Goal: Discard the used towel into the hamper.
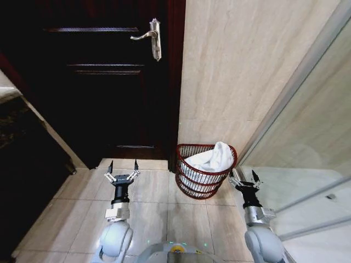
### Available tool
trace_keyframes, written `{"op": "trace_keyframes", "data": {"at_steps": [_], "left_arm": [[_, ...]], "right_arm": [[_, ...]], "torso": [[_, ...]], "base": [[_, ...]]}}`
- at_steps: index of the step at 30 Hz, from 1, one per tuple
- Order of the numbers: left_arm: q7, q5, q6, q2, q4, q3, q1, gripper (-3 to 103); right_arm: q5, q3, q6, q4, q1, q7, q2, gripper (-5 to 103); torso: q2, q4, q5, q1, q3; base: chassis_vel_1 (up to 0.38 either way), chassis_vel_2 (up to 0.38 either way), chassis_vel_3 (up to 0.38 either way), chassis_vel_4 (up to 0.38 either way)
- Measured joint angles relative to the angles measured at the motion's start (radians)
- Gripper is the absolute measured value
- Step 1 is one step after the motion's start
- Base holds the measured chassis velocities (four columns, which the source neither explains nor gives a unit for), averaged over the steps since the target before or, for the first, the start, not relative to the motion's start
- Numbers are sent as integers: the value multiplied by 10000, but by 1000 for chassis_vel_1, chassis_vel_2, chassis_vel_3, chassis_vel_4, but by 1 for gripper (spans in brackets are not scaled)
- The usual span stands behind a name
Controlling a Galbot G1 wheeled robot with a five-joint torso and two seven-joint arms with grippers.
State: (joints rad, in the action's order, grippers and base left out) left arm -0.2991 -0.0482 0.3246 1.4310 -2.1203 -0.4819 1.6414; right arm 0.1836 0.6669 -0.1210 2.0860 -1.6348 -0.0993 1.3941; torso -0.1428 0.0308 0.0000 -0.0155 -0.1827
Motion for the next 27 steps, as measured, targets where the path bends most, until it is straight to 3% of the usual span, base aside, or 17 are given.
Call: {"op": "trace_keyframes", "data": {"at_steps": [6,27], "left_arm": [[-81,-283,207,20,21,-61,42,100],[-106,-515,82,79,-142,-44,178,100]], "right_arm": [[16,21,-35,30,-54,6,-9,100],[153,159,-213,18,-239,18,-69,100]], "torso": [[-3,5,-2,-1,-1],[-6,0,1,-2,-4]], "base": [[82,25,18,90],[-4,-30,-26,2]]}}
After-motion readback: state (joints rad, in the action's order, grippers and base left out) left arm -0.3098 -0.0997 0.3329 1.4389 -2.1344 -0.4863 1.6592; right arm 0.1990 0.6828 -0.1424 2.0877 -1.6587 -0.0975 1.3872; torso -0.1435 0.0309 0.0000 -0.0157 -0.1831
